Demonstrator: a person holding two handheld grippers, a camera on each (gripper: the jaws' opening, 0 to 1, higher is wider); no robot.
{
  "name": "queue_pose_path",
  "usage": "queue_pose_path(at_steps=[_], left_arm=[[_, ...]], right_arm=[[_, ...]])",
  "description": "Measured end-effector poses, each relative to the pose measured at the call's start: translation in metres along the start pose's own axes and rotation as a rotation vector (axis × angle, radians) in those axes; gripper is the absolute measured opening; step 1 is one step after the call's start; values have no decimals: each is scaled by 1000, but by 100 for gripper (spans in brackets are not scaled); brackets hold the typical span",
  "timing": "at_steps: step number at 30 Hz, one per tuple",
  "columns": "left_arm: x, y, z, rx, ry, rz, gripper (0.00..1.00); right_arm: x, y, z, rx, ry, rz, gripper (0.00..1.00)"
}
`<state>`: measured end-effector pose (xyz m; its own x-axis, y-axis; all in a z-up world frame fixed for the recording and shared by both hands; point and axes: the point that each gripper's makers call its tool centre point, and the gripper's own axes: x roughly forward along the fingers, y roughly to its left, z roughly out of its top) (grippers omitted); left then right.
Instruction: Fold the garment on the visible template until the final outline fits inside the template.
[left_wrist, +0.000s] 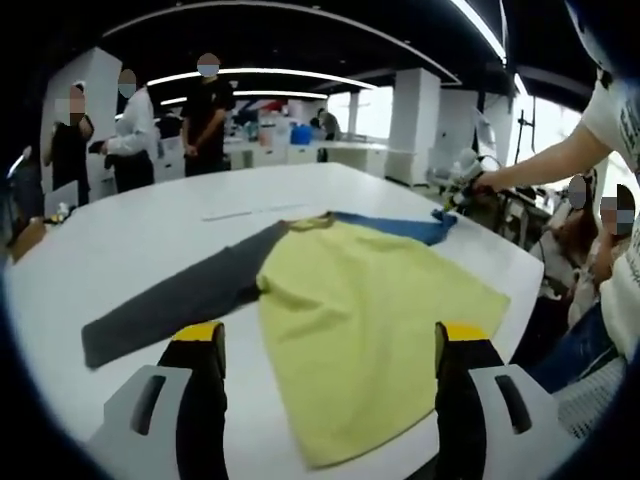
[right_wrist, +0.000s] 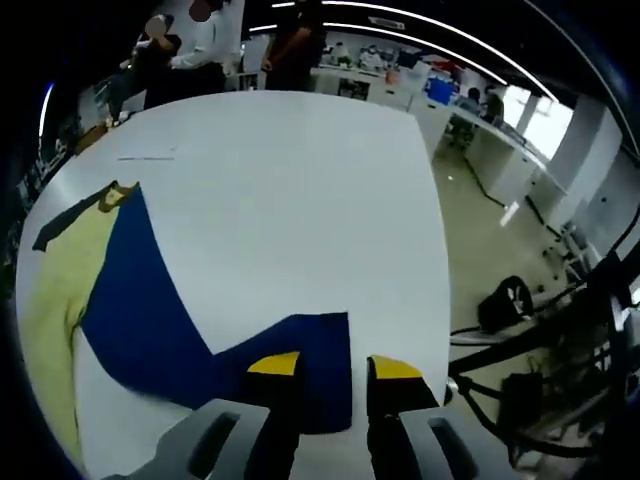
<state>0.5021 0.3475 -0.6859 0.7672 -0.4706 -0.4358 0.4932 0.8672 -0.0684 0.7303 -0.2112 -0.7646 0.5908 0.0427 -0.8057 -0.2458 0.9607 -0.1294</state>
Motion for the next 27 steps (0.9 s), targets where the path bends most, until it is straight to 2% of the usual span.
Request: queue_pose_path(at_steps=[3, 5, 8, 14, 18, 22, 23, 25, 27], left_arm=[[0, 0, -1, 0, 4, 0, 83], [0, 0, -2, -1, 6, 0, 83], [-1, -1, -1, 5, 5, 1, 83], [-3, 1, 0, 21, 6, 4, 84], [-4, 2, 0, 24, 9, 8, 84], [-4, 3, 1, 16, 5, 13, 84], [-5, 4, 1, 15, 4, 15, 84], [-5, 4, 2, 14, 3, 16, 84], [-5, 4, 2, 12, 3, 16, 84]], right_arm=[[1, -6, -5, 30, 1, 15, 25], [0, 3, -6, 43, 2, 26, 26], [-1, 4, -16, 42, 20, 41, 26], [-2, 4, -23, 51, 37, 43, 23], [-3, 3, -27, 88, 39, 52, 20], [0, 4, -32, 78, 48, 70, 15], [1, 6, -30, 89, 26, 84, 12], [4, 1, -32, 121, 25, 91, 11], [5, 0, -32, 113, 19, 96, 10]])
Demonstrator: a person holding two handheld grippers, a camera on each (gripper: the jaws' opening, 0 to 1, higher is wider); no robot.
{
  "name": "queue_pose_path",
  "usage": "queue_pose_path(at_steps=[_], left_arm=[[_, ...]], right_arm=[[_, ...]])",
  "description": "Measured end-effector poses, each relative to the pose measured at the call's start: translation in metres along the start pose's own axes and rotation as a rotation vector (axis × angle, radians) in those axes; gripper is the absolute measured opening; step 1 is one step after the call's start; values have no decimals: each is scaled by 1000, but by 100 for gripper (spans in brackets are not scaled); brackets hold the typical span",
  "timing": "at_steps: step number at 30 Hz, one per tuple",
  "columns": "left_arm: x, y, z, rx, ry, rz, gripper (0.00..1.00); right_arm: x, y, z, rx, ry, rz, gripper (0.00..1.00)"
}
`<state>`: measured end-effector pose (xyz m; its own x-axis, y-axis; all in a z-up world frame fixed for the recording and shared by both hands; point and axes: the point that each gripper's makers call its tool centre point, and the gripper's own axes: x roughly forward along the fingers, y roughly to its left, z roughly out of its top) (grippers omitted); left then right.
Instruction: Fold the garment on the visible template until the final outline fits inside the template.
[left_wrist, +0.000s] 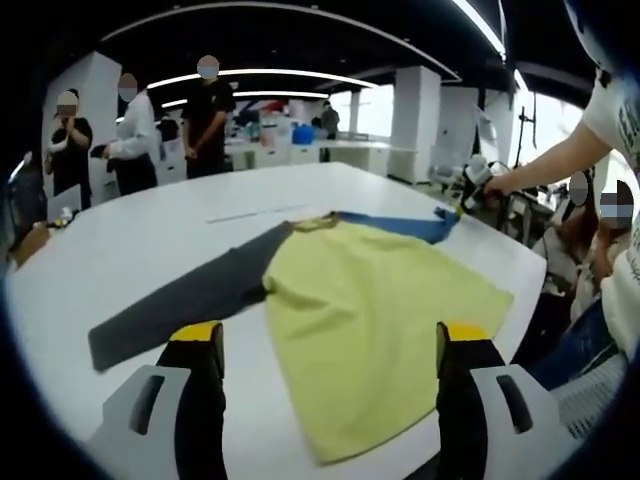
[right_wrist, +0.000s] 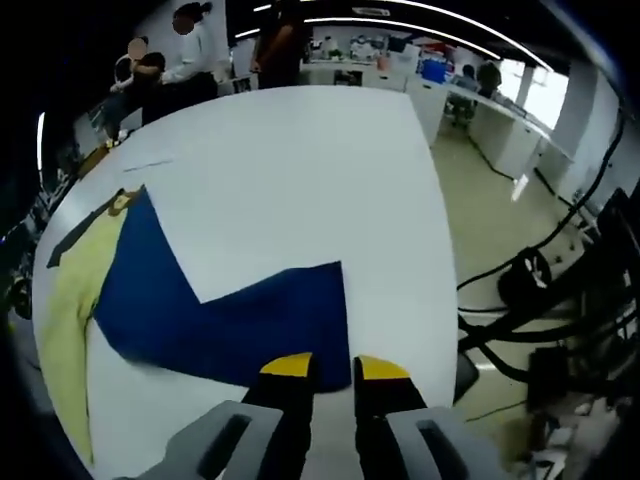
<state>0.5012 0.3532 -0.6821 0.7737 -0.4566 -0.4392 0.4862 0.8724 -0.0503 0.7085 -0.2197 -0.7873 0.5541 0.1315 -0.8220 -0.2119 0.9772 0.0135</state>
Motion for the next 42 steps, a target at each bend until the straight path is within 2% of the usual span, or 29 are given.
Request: queue_pose_path(at_steps=[6, 12, 22, 26, 35, 42], left_arm=[[-1, 0, -1, -2, 4, 2, 85], [-1, -1, -2, -4, 7, -1, 85], [0, -3, 1, 7, 0, -19, 86], [0, -5, 2, 10, -7, -29, 86], [-2, -6, 3, 11, -22, -30, 88], [-5, -5, 1, 18, -23, -30, 89]], right_arm=[[-8, 7, -6, 48, -14, 5, 0], [-12, 8, -17, 67, 11, 4, 0], [-39, 9, -37, 81, 66, 8, 0], [-51, 12, -47, 104, 89, 11, 0], [-59, 9, -73, 101, 149, 2, 0], [-63, 12, -87, 175, 153, 2, 0]])
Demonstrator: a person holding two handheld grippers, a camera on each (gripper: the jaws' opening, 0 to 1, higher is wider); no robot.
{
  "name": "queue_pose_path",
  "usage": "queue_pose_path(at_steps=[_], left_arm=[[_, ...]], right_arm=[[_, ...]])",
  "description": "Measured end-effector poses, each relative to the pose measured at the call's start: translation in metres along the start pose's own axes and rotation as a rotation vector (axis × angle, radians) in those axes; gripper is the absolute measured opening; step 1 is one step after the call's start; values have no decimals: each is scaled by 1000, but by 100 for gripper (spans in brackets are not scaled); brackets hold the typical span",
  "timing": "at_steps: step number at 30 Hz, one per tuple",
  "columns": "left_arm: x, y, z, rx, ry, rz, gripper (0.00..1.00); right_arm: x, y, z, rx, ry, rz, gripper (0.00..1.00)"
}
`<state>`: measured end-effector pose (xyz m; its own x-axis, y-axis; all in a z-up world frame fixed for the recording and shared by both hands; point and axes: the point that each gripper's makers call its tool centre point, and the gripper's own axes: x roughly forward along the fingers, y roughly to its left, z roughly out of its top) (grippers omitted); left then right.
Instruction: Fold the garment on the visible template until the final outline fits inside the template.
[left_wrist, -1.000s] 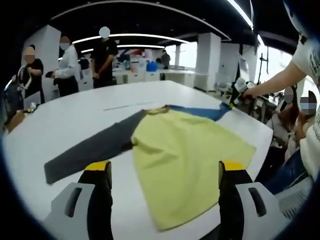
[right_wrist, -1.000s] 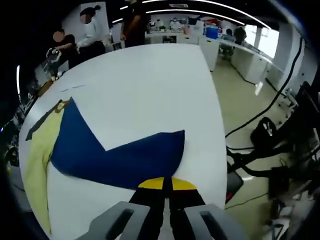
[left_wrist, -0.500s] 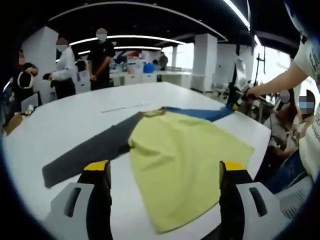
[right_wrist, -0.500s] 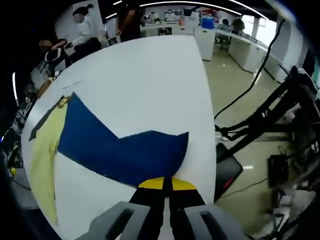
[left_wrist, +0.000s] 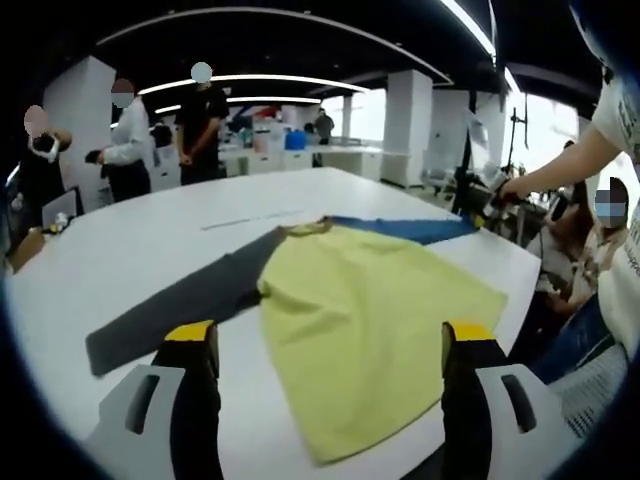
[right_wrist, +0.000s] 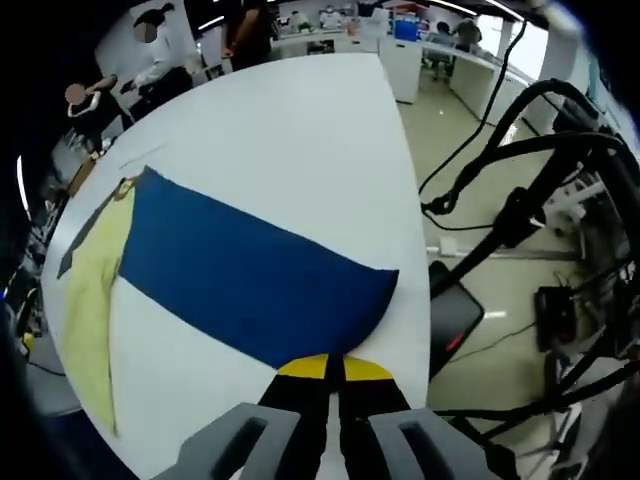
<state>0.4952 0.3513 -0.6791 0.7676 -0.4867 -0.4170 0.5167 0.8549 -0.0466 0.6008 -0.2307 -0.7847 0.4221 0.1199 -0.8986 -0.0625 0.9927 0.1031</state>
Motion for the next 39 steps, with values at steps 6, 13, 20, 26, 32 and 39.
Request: queue_pose_path(at_steps=[6, 13, 20, 26, 32, 39], left_arm=[[-1, 1, 2, 6, -10, 1, 90], [-2, 0, 0, 11, -5, -2, 90], [-4, 2, -2, 7, -3, 10, 89], [-5, 2, -2, 12, 1, 9, 90], [-6, 4, -1, 19, 0, 15, 92], [-7, 5, -1, 28, 6, 12, 93]], right_arm=[[0, 0, -2, 55, -24, -2, 0], [0, -13, 2, 26, -46, -52, 8], [-1, -10, 0, 34, -53, -54, 9], [-1, -9, 0, 32, -48, -65, 8], [-1, -8, 1, 36, -44, -69, 6], [0, -5, 2, 101, -45, -37, 0]])
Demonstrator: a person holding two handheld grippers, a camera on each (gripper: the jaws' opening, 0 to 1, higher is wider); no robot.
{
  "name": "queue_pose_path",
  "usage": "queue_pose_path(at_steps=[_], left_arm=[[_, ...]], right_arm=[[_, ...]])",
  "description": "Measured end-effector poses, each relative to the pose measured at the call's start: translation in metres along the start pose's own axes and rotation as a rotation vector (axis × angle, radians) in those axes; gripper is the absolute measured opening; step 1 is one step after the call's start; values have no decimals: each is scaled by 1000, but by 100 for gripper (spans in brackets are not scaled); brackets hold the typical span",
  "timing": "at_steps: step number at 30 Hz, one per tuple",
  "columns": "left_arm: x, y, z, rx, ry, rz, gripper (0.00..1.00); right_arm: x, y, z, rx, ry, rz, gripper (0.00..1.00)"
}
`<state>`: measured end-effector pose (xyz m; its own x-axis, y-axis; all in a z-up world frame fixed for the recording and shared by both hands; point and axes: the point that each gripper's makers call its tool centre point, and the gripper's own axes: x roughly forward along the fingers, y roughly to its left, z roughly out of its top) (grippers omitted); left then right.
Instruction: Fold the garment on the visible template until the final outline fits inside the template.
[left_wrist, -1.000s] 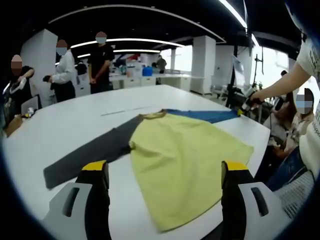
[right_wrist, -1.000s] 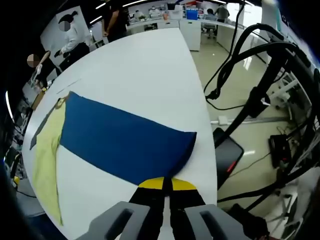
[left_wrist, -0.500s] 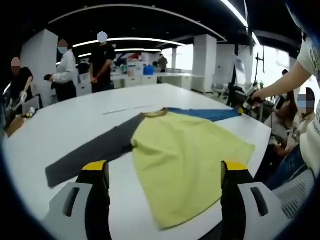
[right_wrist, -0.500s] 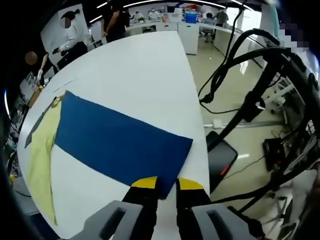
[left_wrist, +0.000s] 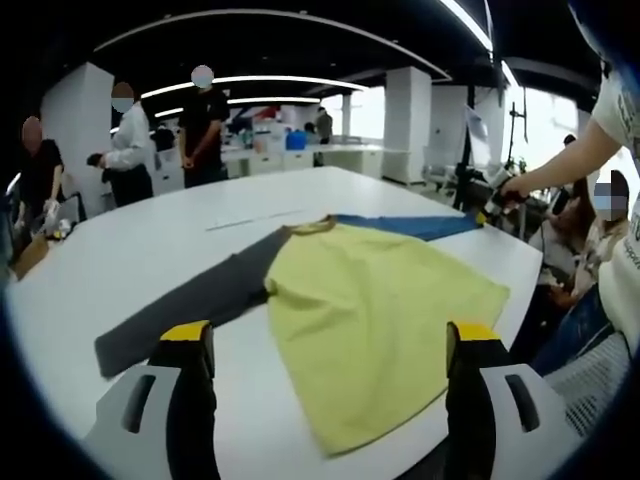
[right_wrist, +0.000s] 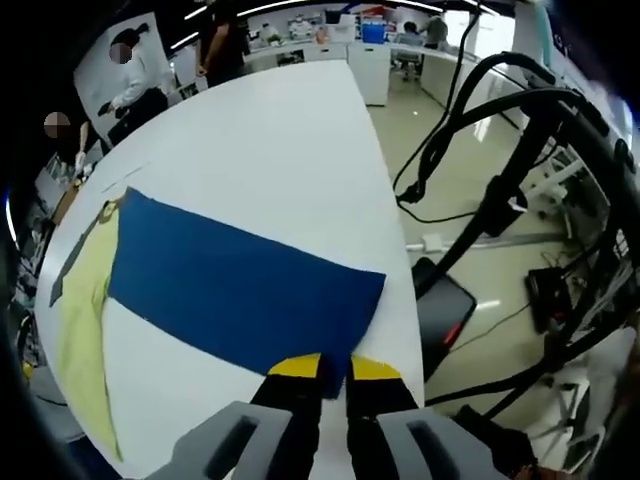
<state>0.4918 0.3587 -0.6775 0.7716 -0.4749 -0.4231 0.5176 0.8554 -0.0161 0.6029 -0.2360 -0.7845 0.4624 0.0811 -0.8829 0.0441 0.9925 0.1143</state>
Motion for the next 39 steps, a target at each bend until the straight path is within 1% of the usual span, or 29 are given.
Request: queue_pose_path(at_steps=[1, 2, 3, 6, 8, 10, 12, 15, 19, 24, 27, 32, 39], left_arm=[[0, 0, 0, 0, 1, 0, 94], [0, 0, -1, 0, 3, -1, 94], [0, -1, -1, 0, 4, -1, 94], [0, -1, -1, 3, 5, -4, 95], [0, -1, -1, 0, 6, -4, 95], [0, -2, -1, 0, 5, -5, 95], [-1, -2, -1, 1, 4, -6, 96], [-1, -1, -1, -3, 3, -4, 96], [-2, 0, -2, -12, 5, -3, 97], [-3, -1, -2, -12, 3, -10, 99], [-3, 0, -3, -11, 5, -12, 99], [-3, 1, -2, -9, 3, -15, 99], [-2, 1, -4, -10, 5, -25, 99]], right_arm=[[1, 4, 0, 19, -2, 23, 0], [1, 0, 1, 27, -2, -2, 0], [1, 0, 1, 11, 0, 1, 0], [3, -4, 3, 10, 4, -3, 0], [1, -9, 11, 65, -38, -28, 0], [-1, -11, 15, 100, -48, -17, 0], [-1, -13, 17, 105, -42, -11, 0], [-1, -11, 15, 91, -31, -11, 0], [1, -13, 13, 94, -15, -9, 0], [-6, -3, 15, 81, -23, 0, 0], [-10, 4, 21, 53, -32, 10, 0], [-17, 16, 28, 30, -49, 30, 0], [-30, 42, 41, -25, -77, 64, 0]])
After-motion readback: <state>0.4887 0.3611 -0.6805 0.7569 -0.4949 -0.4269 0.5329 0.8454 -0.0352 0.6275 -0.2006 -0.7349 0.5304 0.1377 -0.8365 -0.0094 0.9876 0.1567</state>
